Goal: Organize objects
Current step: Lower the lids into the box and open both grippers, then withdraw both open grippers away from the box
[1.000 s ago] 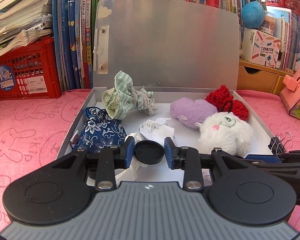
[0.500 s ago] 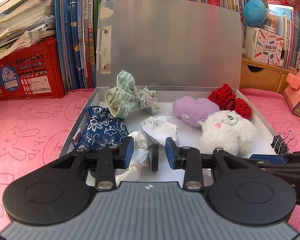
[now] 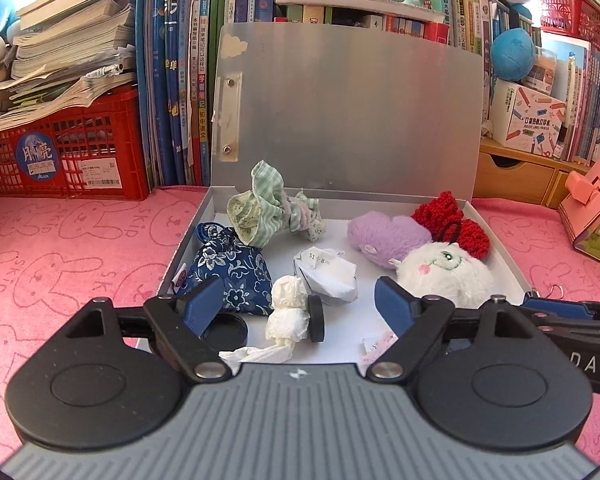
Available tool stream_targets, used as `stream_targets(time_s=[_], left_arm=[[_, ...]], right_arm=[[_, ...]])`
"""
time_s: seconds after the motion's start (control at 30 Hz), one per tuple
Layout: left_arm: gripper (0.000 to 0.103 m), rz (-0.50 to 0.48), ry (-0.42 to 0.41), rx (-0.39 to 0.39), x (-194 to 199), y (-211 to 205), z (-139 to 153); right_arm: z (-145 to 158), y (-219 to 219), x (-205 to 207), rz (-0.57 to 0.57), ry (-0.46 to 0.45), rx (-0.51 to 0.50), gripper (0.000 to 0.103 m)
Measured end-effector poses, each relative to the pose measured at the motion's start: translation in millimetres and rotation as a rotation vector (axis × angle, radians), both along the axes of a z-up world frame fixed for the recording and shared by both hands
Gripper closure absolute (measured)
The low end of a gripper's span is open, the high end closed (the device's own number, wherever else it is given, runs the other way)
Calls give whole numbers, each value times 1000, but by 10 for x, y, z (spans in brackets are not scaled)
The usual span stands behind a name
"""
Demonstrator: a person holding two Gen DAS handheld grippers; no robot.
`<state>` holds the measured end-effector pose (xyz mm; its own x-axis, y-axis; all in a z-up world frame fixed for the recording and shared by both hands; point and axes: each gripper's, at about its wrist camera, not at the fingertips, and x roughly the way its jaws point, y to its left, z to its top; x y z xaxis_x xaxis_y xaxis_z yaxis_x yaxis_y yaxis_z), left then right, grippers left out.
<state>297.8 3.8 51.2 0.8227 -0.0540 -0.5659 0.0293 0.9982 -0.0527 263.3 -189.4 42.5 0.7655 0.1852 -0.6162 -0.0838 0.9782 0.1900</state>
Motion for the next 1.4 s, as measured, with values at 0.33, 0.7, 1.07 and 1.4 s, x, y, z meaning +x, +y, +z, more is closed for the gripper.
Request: stream_targets(time_s=[0.33, 0.7, 1.07, 1.4], left_arm=[[3, -23, -49, 4, -318, -24, 231], [1, -5, -70, 5, -728, 54, 259], [0, -21, -100, 37, -1246, 110, 142], [0, -11, -44, 70, -1560, 173, -239]], right_arm=[[218, -85, -303, 0, -77, -19, 17], [266, -122, -685, 18, -121, -17, 2], [116, -93, -1078, 48, -130, -36, 0], [-178, -2, -1336, 75, -86, -91, 0]])
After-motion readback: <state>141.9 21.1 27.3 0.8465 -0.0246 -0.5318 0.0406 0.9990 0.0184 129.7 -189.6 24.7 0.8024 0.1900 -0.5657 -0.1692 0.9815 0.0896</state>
